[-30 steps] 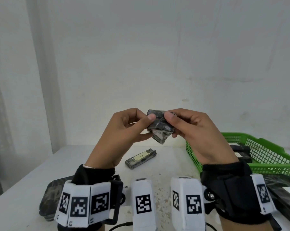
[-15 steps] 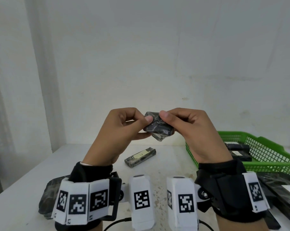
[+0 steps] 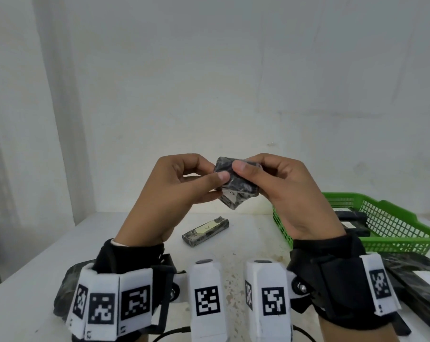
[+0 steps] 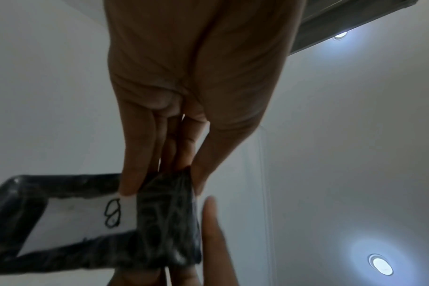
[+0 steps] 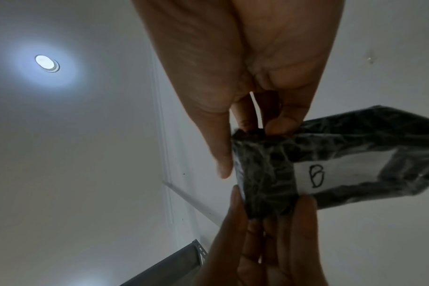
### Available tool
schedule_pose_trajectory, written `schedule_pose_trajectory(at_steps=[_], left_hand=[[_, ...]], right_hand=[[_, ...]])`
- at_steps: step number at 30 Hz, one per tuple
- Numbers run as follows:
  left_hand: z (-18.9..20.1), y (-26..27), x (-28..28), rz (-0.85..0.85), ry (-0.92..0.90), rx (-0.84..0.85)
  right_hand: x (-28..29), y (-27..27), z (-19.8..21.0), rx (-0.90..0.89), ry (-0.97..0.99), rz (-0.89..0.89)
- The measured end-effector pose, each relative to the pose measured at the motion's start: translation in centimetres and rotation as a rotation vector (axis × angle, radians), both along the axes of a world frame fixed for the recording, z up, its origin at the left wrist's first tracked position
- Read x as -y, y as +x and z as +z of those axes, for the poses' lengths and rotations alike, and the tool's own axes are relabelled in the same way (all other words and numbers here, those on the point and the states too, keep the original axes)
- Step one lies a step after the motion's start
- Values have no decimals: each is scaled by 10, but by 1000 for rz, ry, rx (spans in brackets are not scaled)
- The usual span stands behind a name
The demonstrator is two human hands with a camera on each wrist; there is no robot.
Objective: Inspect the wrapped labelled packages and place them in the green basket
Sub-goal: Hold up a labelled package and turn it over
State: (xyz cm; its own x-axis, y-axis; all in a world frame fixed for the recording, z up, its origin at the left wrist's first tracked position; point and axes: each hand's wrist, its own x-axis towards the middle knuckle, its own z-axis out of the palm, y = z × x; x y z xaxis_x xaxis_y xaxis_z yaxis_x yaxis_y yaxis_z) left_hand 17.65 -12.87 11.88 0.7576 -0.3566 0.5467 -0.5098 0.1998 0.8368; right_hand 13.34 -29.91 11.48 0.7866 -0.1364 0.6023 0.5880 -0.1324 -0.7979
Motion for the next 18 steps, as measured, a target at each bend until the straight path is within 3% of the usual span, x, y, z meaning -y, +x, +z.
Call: schedule_pose_trajectory(at_steps=[4,10,18], left_hand=[[0,1,3,-12,-66,-93],[-1,4,2,-45,-105,-160],[0,17,-7,-68,-461,-365]], right_hand=[[0,-2,1,-26,-14,70],[-2,3,-2,-40,-16,-49],[27,5,-7,-280,-220,-122]])
